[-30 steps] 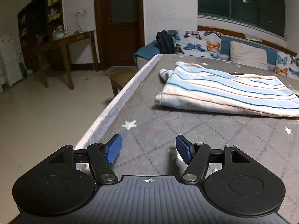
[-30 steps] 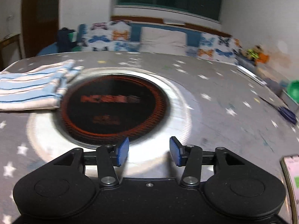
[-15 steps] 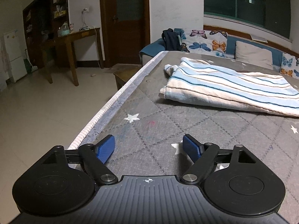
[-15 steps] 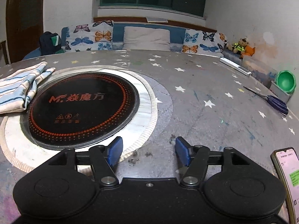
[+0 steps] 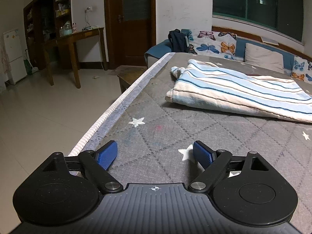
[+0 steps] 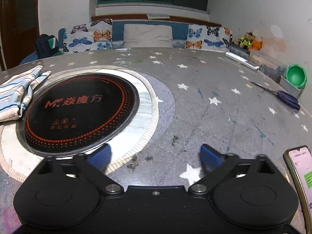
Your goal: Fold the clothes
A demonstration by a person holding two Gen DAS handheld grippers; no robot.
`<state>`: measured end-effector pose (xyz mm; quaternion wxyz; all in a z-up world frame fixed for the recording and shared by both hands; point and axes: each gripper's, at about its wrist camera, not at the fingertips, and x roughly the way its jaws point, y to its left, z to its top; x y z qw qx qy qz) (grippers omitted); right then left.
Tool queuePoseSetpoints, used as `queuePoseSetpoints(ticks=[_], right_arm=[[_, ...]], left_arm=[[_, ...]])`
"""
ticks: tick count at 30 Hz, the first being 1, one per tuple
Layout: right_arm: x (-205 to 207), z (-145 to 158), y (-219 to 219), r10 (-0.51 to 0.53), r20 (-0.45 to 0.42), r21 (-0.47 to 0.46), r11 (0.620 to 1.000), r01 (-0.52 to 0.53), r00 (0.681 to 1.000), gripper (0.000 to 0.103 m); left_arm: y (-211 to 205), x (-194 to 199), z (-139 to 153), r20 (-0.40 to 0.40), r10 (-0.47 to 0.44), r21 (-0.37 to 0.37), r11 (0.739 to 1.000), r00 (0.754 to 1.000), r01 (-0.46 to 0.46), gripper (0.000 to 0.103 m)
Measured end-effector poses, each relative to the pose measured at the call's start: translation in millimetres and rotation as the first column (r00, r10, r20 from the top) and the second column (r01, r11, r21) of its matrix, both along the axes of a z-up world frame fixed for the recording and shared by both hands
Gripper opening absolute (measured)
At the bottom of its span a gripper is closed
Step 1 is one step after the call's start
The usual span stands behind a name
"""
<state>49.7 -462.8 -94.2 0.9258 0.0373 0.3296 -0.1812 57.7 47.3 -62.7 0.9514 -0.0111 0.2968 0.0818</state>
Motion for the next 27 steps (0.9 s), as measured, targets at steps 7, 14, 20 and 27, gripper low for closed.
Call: queuePoseSetpoints(ticks=[7, 14, 20, 27], right_arm=[[1.8, -0.9, -1.7, 0.003, -0.003, 0.009, 1.0, -0.003, 1.0, 0.103], [1.7, 0.1, -1.6, 0.003, -0.005, 0.011, 1.0, -0.003, 1.0, 0.103], [2.3, -1.3, -0.8, 0.004, -0.005, 0.01, 1.0, -0.004, 1.0, 0.103], [2.3, -2.4, 0.4, 0.004, -0.004, 0.011, 1.0, -0.004, 1.0, 0.103]], left_arm=[[0.4, 1.0, -0.7, -0.004, 0.004, -0.001, 1.0, 1.0, -0.004, 0.088], [1.8, 2.4, -1.2, -0.009, 0.012, -0.001, 1.0, 1.0, -0.012, 0.091], [2.4, 3.3, -1.1, -0.017, 0.024, -0.001, 1.0, 1.0, -0.024, 0.094], [4.3, 6.4, -1.8, -0.019, 0.025, 0.001, 1.0, 1.0, -0.025, 0.095]])
